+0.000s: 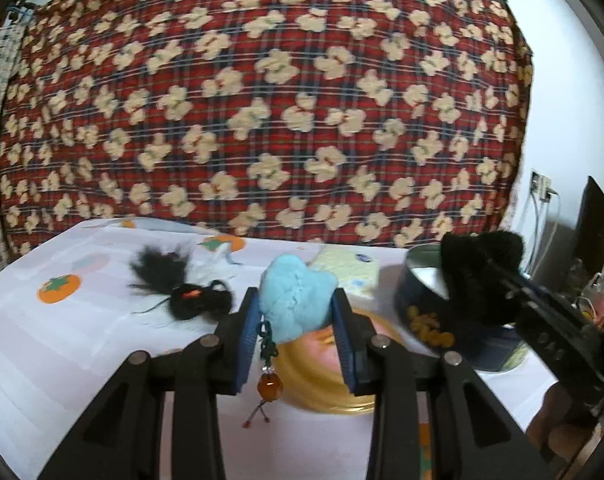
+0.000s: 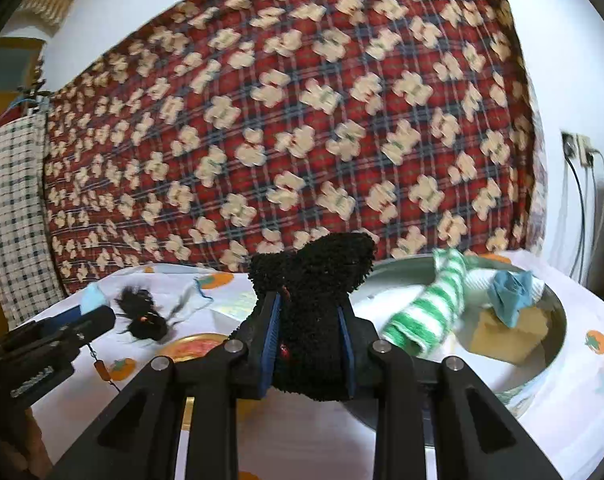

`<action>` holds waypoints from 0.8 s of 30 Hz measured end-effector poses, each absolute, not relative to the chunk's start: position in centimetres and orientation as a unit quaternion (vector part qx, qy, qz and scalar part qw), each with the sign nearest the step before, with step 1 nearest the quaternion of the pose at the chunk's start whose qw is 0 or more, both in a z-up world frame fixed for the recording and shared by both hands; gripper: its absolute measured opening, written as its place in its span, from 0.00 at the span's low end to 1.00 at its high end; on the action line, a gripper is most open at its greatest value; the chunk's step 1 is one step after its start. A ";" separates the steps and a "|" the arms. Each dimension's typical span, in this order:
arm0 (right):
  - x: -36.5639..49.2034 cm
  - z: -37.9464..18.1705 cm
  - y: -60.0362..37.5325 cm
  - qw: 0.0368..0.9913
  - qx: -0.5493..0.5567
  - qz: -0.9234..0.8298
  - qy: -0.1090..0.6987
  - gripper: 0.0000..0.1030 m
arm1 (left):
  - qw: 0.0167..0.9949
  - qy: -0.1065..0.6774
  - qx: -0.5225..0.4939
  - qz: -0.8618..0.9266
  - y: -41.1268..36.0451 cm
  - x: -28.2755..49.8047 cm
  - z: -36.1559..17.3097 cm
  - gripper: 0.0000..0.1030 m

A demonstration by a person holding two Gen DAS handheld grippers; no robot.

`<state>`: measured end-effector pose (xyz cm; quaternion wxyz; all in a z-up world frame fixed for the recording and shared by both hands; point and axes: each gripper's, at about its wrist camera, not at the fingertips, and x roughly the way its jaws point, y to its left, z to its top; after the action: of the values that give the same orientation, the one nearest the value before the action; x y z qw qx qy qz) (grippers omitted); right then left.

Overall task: Organize soft objects
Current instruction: 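Carry the black pouch and light-blue plush with both grippers toward the tin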

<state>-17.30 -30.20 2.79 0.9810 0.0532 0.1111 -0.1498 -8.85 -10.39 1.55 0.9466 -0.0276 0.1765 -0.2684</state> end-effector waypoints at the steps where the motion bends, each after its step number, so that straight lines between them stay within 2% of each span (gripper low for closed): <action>1: -17.3 2.7 -30.7 0.980 0.057 -0.153 0.114 0.28 | 0.945 0.175 -0.027 -0.274 -10.9 -9.0 1.7 0.33; 24: -18.8 2.8 -35.7 0.968 0.076 -0.203 0.126 0.28 | 0.927 0.168 -0.001 -0.335 -17.1 -11.1 2.5 0.33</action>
<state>-18.84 -35.72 2.76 0.9681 0.0757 0.1258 -0.2032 -11.06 -17.10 2.55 0.9273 -0.0013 0.1677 -0.3348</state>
